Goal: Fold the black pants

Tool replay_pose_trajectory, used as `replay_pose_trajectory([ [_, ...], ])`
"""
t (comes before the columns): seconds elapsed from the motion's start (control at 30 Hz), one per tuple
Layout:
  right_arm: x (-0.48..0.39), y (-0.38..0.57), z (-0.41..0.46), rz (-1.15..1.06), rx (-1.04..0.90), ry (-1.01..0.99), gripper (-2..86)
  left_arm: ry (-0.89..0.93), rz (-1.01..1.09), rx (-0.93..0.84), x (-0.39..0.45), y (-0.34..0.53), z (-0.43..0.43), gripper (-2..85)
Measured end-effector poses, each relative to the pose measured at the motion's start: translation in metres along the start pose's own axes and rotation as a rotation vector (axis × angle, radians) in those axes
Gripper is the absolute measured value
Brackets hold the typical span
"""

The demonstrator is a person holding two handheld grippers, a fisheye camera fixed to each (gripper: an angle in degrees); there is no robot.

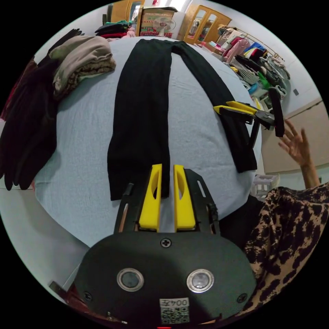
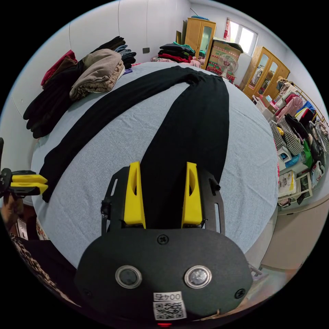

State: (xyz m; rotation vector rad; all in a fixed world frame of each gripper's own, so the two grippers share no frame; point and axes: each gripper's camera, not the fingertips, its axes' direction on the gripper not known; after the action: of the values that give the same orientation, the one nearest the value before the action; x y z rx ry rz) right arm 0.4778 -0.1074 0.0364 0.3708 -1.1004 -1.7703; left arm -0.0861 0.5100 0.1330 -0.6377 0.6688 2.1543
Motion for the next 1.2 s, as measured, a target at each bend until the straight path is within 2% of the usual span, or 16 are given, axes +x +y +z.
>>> replay_pose_trajectory([
  [0.1,0.008,-0.004,0.003,0.000,0.000,0.000,18.1,0.050,-0.047,-0.014,-0.007,0.003,0.003,1.8],
  [0.23,0.021,-0.011,0.008,0.000,0.000,-0.001,18.1,0.046,-0.074,0.038,-0.007,0.006,-0.005,1.9],
  [0.7,0.079,-0.041,0.032,0.001,-0.001,-0.002,18.1,0.065,-0.131,0.033,0.010,0.011,0.003,0.8],
  [1.2,0.178,-0.089,0.071,-0.047,-0.044,-0.028,16.7,0.105,-0.158,0.019,0.070,-0.014,0.039,0.2],
])
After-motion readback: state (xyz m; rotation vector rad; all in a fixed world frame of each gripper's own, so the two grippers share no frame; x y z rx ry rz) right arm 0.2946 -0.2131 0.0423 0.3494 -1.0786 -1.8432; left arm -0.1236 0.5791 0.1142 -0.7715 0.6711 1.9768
